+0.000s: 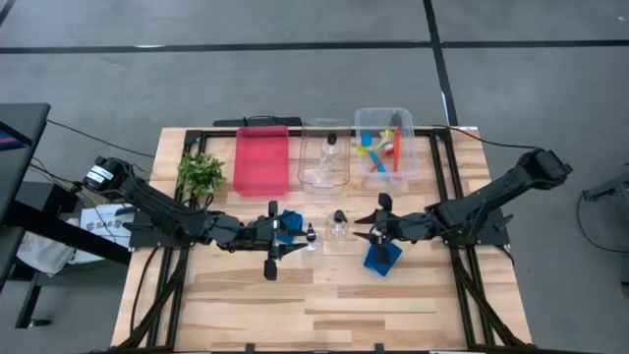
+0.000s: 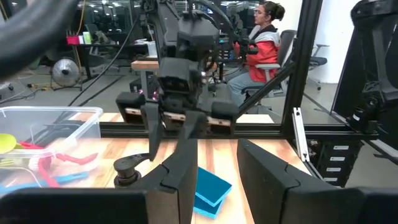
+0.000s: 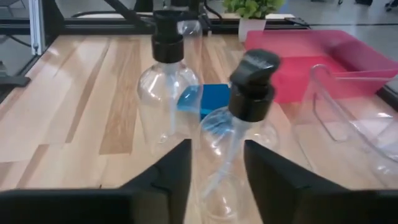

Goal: Pick & Place Kitchen Sink Supplies
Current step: Put the soap dispenser into the transparent bin

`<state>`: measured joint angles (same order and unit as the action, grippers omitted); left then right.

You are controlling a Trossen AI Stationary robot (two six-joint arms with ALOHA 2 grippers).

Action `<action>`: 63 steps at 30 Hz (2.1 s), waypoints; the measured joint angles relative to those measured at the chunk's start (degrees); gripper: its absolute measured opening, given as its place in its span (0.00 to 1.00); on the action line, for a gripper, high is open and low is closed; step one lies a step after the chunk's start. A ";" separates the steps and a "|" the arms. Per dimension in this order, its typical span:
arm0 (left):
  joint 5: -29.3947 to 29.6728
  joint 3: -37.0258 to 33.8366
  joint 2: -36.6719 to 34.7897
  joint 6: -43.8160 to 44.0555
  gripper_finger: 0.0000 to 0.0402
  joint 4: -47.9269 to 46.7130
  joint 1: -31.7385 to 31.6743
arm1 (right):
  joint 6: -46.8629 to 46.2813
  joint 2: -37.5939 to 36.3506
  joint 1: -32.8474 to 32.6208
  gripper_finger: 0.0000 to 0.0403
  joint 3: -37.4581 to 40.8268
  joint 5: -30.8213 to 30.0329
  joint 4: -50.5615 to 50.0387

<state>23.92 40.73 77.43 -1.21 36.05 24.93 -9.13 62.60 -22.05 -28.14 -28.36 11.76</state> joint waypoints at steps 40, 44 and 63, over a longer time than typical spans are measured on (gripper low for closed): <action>0.00 0.00 0.00 0.02 0.29 0.00 0.02 | 5.10 10.58 7.18 0.70 -0.07 1.43 17.34; 0.00 0.00 0.00 0.02 0.29 0.00 0.02 | 7.63 13.85 8.27 0.70 -0.07 1.46 21.36; 0.00 0.00 0.00 0.04 0.29 0.00 0.02 | 8.20 14.64 10.50 0.70 -0.07 1.42 27.66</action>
<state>23.92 40.73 77.43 -1.17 36.05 24.95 -0.93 77.23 -11.55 -28.21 -26.94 39.42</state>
